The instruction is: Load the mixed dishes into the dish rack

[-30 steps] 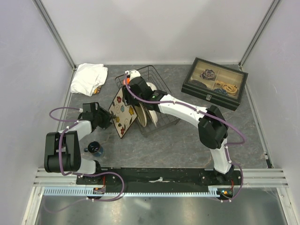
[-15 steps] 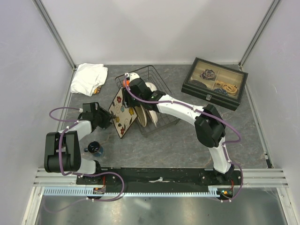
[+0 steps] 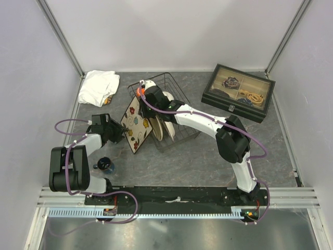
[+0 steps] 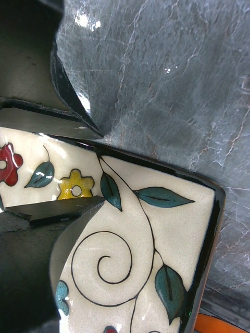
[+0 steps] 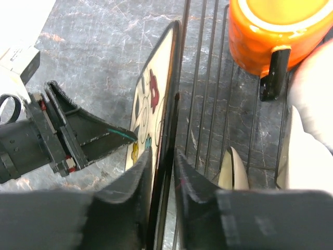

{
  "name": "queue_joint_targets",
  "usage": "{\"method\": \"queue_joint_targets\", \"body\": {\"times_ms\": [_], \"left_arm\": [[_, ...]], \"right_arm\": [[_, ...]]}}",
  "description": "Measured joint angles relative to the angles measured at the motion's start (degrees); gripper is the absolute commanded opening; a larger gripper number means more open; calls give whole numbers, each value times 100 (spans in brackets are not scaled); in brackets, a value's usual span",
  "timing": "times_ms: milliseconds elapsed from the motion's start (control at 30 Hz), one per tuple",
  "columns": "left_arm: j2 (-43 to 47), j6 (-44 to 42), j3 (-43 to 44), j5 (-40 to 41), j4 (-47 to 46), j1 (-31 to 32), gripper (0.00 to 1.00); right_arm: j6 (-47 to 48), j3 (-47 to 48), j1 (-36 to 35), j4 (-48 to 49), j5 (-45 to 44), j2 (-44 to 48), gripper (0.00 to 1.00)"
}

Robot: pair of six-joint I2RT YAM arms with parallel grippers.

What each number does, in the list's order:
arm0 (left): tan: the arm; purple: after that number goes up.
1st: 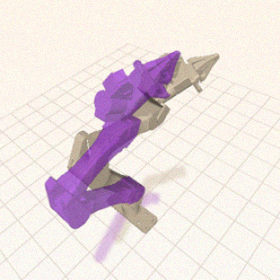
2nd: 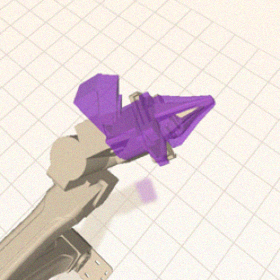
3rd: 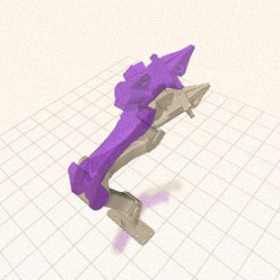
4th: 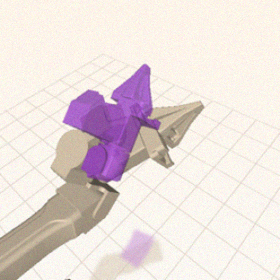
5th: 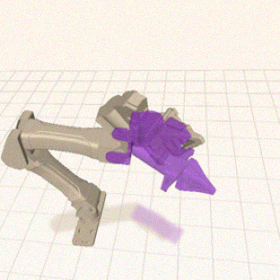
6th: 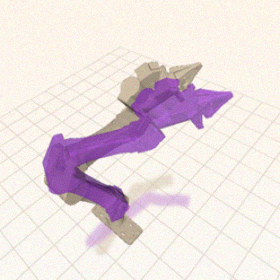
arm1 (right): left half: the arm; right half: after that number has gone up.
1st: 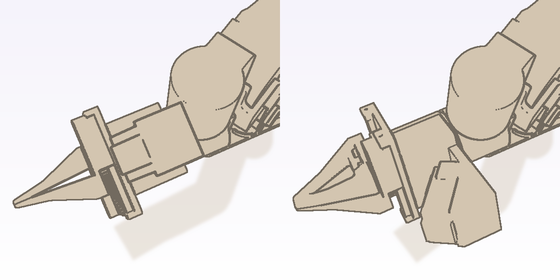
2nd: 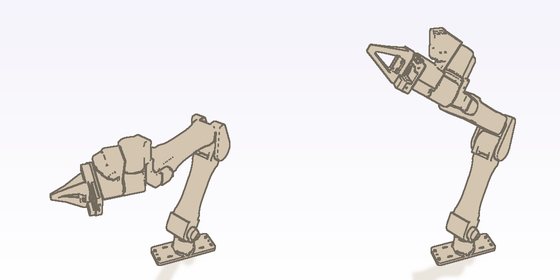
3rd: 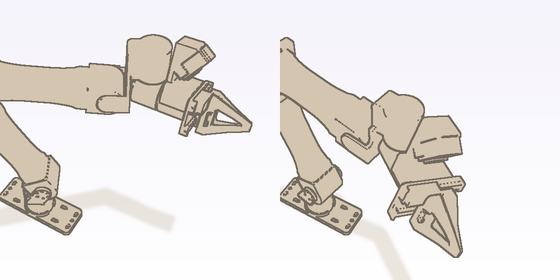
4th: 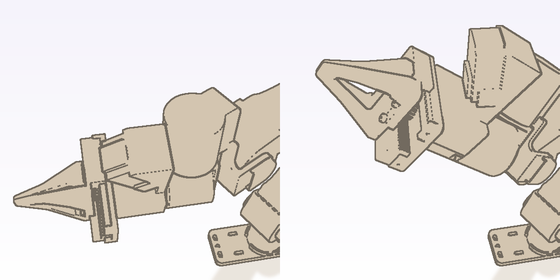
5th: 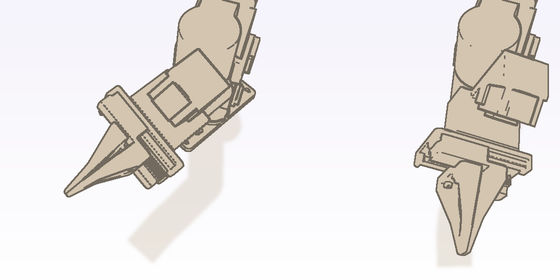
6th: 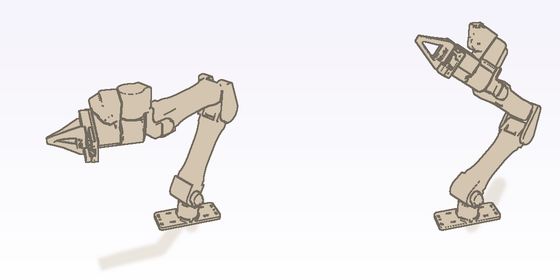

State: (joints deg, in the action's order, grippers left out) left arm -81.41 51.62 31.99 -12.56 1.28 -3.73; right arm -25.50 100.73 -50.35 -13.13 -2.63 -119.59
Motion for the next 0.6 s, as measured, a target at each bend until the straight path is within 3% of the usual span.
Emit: {"method": "queue_joint_targets", "body": {"times_ms": [167, 600], "left_arm": [[0, -2, 0, 2, 2, -4, 56], [151, -2, 4, -2, 216, 11, 61]], "right_arm": [[-70, 0, 9, -116, -170, -11, 0], [-61, -13, 28, -223, -164, 7, 0]]}}
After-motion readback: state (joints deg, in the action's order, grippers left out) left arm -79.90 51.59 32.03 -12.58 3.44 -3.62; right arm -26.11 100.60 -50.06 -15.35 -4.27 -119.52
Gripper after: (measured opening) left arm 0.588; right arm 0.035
